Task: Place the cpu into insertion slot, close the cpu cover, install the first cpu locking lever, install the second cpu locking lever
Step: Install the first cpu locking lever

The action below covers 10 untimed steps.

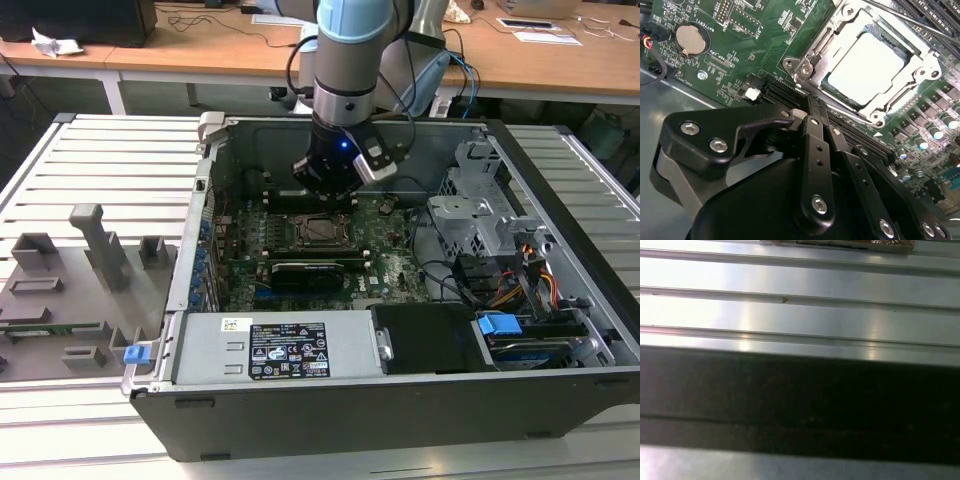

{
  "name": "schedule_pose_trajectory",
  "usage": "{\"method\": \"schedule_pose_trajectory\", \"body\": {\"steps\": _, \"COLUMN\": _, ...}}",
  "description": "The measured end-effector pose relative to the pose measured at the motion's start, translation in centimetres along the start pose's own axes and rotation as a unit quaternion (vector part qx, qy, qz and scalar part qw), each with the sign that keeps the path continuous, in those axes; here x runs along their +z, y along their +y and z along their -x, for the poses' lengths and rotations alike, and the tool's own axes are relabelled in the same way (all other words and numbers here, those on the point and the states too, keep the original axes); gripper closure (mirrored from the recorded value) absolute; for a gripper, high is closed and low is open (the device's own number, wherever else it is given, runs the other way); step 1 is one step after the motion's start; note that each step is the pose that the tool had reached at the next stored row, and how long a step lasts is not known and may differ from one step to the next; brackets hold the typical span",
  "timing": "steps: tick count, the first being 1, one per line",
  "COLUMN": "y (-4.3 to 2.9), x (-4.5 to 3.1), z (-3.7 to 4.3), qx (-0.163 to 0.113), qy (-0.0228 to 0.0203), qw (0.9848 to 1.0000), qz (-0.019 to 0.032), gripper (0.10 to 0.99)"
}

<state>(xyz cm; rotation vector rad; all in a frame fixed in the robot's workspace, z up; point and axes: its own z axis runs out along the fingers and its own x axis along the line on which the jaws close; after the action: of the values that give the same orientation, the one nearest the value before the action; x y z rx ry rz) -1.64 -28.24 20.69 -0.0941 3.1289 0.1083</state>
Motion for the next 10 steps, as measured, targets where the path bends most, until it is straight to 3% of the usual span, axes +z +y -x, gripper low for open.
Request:
{"method": "schedule_pose_trajectory", "body": {"steps": 5, "y": -0.02, "x": 0.24, "z": 0.05, "qx": 0.000, "qy": 0.0003, "qw": 1.0000, "qz": -0.0044, "gripper": 0.980}}
{"method": "schedule_pose_trajectory", "body": {"steps": 10, "y": -0.03, "x": 0.48, "z": 0.09, "qx": 0.000, "qy": 0.0002, "qw": 1.0000, "qz": -0.0052, "gripper": 0.980}}
